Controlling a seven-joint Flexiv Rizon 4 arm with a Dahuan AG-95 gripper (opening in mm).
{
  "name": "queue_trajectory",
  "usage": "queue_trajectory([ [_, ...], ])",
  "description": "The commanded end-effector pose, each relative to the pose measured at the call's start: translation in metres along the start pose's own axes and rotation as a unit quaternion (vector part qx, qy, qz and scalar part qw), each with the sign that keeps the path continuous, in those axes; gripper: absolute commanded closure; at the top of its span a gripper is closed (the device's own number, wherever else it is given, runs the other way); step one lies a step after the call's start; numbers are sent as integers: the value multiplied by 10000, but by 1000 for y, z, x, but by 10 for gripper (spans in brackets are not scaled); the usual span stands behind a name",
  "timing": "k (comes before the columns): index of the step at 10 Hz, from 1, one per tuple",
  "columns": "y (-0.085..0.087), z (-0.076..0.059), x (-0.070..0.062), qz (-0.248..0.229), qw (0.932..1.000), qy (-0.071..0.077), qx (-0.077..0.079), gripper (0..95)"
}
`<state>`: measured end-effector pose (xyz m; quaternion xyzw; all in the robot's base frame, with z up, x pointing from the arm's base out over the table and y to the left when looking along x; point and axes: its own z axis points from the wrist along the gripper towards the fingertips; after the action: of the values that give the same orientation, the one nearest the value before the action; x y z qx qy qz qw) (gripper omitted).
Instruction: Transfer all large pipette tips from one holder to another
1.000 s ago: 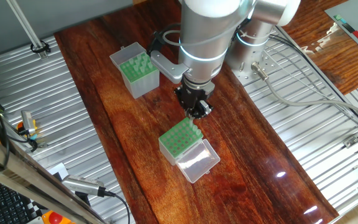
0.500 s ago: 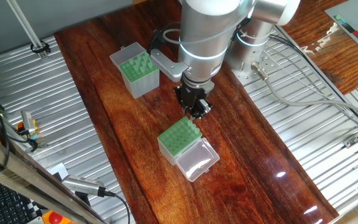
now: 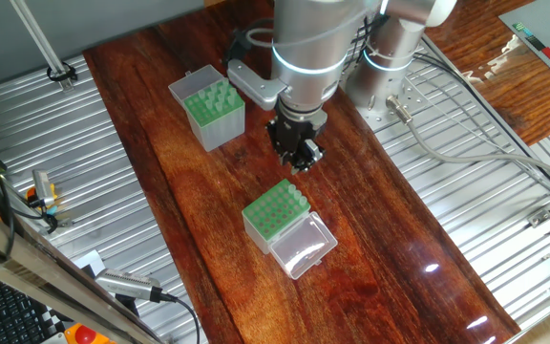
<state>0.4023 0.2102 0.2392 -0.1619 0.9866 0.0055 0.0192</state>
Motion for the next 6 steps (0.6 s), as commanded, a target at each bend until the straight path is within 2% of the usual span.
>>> queue_trajectory([
  [1, 0, -1, -1, -189, 9997, 3, -175, 760],
  [2, 0, -1, -1, -162, 9996, -35, -206, 760],
  [6, 0, -1, -1, 302, 9995, -9, -78, 760],
])
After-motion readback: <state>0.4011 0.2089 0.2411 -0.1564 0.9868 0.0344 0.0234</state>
